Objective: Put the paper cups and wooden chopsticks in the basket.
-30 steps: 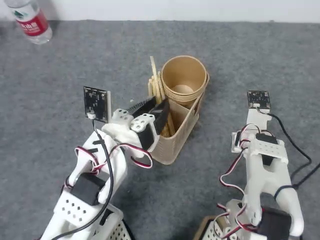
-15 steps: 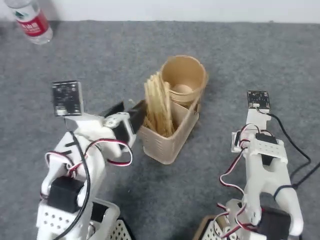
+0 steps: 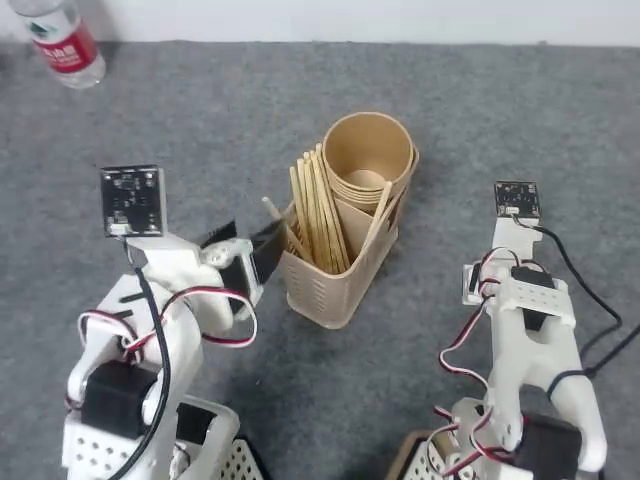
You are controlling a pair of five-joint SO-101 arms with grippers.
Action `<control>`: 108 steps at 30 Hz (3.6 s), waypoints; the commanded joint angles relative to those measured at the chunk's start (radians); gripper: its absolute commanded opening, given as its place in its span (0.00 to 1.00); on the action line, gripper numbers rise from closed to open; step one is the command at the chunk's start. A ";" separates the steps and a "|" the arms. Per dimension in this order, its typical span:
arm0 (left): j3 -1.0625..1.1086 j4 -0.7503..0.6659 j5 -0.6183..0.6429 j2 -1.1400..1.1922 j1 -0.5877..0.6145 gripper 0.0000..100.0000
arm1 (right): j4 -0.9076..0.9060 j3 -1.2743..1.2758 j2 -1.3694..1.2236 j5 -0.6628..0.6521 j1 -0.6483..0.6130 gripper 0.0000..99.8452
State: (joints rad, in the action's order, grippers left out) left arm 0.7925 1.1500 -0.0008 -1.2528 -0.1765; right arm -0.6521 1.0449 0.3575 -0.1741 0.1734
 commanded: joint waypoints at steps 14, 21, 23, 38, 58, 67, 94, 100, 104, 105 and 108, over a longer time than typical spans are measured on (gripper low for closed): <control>-0.099 -0.006 0.035 0.359 -0.049 0.22 | 0.013 0.000 0.031 -0.012 -0.008 0.01; -0.099 0.044 0.011 0.393 -0.120 0.21 | 0.013 0.000 0.031 -0.012 -0.008 0.01; -0.101 0.060 -0.054 0.393 -0.114 0.20 | 0.013 0.000 0.031 -0.012 -0.008 0.01; -0.148 0.104 -0.338 0.394 -0.078 0.01 | 0.012 0.000 0.031 -0.012 -0.008 0.01; -0.245 -0.338 -0.425 0.667 0.226 0.01 | 0.015 0.000 0.031 -0.012 -0.008 0.01; -0.464 -0.075 -0.382 0.667 0.178 0.01 | 0.015 0.000 0.031 -0.012 -0.008 0.01; -0.753 0.215 -0.324 0.667 0.379 0.19 | 0.012 0.000 0.031 -0.012 -0.008 0.01; -0.809 0.381 -0.293 0.667 0.519 0.19 | 0.008 0.000 0.031 -0.006 -0.008 0.01; -0.802 0.474 -0.193 0.641 0.562 0.19 | 0.008 0.000 0.031 -0.003 -0.008 0.01; -0.799 0.483 -0.183 0.608 0.562 0.19 | 0.008 0.003 0.031 -0.003 -0.008 0.01; -0.797 0.489 -0.178 0.443 0.529 0.19 | 0.007 0.005 0.031 -0.003 -0.008 0.01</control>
State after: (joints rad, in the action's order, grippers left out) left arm 0.0192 1.6226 -0.2033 -0.6252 0.3744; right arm -0.6521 1.0449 0.3575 -0.1741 0.1734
